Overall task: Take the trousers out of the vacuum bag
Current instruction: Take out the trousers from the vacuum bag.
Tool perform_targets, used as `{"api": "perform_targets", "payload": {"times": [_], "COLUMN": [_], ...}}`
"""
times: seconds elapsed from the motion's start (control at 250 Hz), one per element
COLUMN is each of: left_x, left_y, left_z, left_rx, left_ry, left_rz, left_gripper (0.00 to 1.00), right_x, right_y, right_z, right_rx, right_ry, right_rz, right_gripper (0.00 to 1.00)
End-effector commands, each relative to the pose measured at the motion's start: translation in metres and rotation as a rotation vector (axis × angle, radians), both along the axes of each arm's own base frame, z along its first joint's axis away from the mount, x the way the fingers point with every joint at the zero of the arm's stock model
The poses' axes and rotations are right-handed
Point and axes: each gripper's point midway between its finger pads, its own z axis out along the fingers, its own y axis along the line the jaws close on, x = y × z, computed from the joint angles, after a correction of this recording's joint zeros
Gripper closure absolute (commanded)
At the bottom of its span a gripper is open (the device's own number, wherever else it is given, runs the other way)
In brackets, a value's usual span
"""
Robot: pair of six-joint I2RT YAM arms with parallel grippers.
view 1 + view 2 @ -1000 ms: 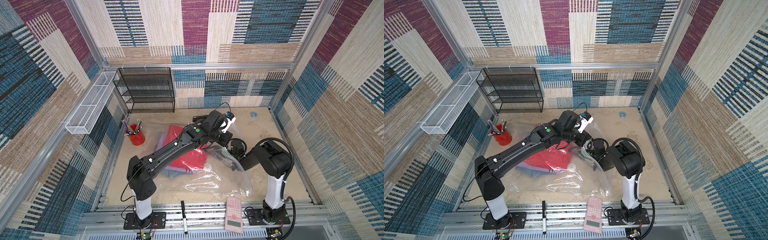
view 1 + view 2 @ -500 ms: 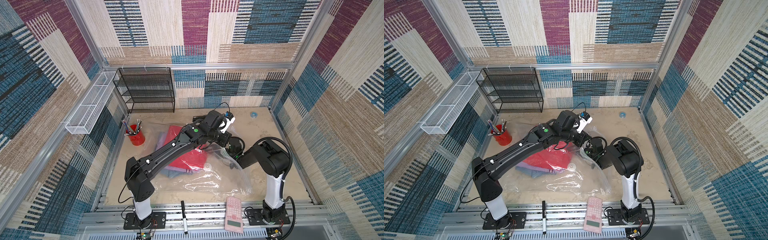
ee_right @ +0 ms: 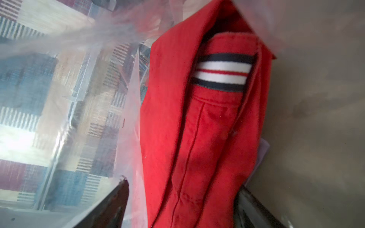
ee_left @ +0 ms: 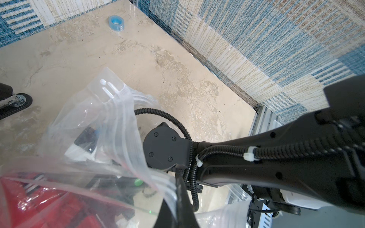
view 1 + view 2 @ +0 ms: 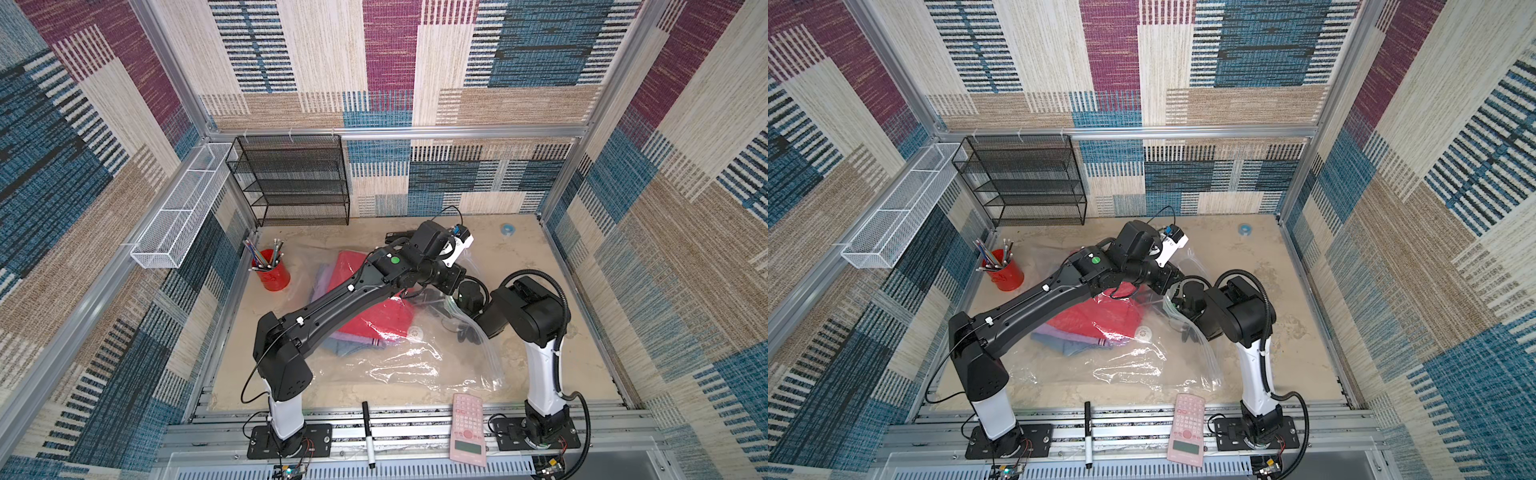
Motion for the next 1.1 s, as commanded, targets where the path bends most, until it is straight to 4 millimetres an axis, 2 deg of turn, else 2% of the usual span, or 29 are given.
{"api": "perform_targets", "payload": {"times": [0.0, 0.144, 0.364, 0.428, 0.576, 0.856, 0.996, 1.096], "left_x": [-0.002, -0.004, -0.005, -0.006, -0.005, -0.006, -0.011, -0.014], "left_y": [-0.009, -0.01, -0.01, -0.01, -0.01, -0.015, -0.018, -0.021], "left_z": [0.017, 0.018, 0.018, 0.018, 0.019, 0.016, 0.021, 0.025], "left_rx": [-0.059, -0.063, -0.062, -0.061, -0.063, -0.063, -0.069, -0.075], "left_ry": [-0.025, -0.027, -0.026, -0.026, -0.03, -0.018, -0.032, -0.043], "left_rz": [-0.037, -0.044, -0.045, -0.048, -0.046, -0.057, -0.074, -0.086], "left_gripper": [1.0, 1.0, 1.0, 1.0, 1.0, 1.0, 1.0, 1.0], "right_x": [-0.007, -0.014, -0.028, -0.028, -0.021, -0.022, -0.011, -0.012], "right_y": [0.007, 0.012, 0.006, 0.009, 0.017, 0.024, 0.035, 0.036], "right_z": [0.007, 0.029, 0.06, 0.057, 0.035, 0.05, 0.037, 0.043], "right_rx": [0.02, 0.067, 0.192, 0.188, 0.121, 0.206, 0.133, 0.143], "right_ry": [-0.014, -0.1, -0.195, -0.184, -0.127, -0.152, -0.127, -0.144], "right_rz": [0.049, 0.082, 0.092, 0.109, 0.108, 0.148, 0.133, 0.131], "right_gripper": [0.19, 0.21, 0.27, 0.27, 0.24, 0.29, 0.28, 0.31]}}
